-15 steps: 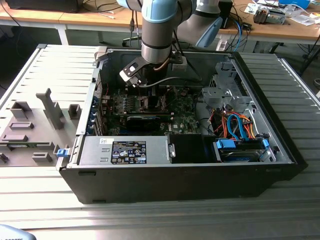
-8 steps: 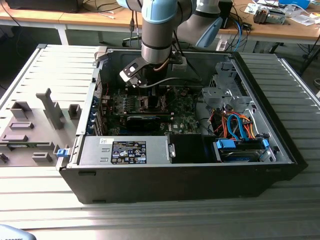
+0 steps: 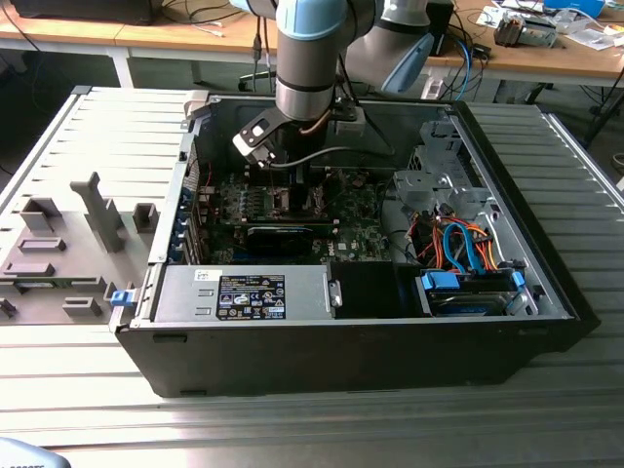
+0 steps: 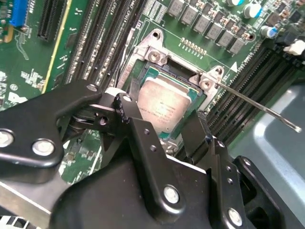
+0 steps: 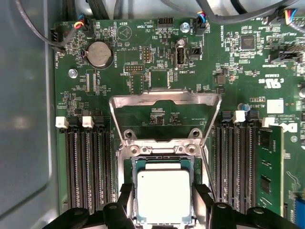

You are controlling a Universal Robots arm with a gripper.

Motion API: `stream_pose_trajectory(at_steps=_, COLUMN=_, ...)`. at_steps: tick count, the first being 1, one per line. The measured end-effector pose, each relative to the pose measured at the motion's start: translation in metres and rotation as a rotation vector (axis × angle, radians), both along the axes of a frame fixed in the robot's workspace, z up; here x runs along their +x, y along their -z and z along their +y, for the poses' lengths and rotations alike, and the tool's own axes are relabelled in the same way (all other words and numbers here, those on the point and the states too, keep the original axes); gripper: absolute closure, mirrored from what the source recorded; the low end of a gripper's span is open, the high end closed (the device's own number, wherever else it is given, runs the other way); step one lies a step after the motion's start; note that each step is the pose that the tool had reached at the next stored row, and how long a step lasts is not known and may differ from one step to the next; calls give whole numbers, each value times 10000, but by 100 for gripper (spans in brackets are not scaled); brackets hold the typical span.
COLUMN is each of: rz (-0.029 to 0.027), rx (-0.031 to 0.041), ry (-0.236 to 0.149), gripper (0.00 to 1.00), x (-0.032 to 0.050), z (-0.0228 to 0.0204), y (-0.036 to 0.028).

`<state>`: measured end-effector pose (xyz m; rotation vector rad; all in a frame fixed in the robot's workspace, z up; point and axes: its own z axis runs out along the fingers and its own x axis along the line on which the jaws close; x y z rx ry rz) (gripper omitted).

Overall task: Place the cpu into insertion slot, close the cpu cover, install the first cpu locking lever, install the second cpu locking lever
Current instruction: 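Place the cpu into insertion slot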

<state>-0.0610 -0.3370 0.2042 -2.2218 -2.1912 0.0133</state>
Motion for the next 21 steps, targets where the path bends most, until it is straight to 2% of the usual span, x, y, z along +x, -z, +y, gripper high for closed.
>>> stream_pose_trajectory(at_steps=1, rz=0, rx=0, ry=0, gripper=38, x=0, z=0, y=-51)
stream_pose_trajectory(at_steps=4, rz=1, rx=-2, ry=-1, gripper=38, x=0, z=0, y=-149)
stream_pose_trajectory(at_steps=5, rz=-1, rx=1, ry=-1, gripper=40, x=0, z=0, y=-159)
stream_pose_trajectory(at_steps=8, rz=1, rx=1, ry=-46, gripper=59, x=0, z=-9, y=-151)
stream_pose_trajectory(at_steps=9, rz=26, rx=-5, ry=-286, gripper=59, x=0, z=-12, y=-133)
stream_pose_trajectory(at_steps=11, rz=64, rx=-13, ry=-771, gripper=71, x=0, z=-13, y=-112)
stream_pose_trajectory(at_steps=14, rz=105, rx=-25, ry=-1414, gripper=71, x=0, z=-13, y=-82)
stream_pose_trajectory(at_steps=17, rz=109, rx=-27, ry=-1851, gripper=73, x=1, z=-8, y=-57)
stream_pose_trajectory(at_steps=19, rz=110, rx=-29, ry=-1989, gripper=86, x=0, z=-8, y=-53)
stream_pose_trajectory(at_steps=21, rz=109, rx=-29, ry=-2104, gripper=89, x=0, z=-7, y=-48)
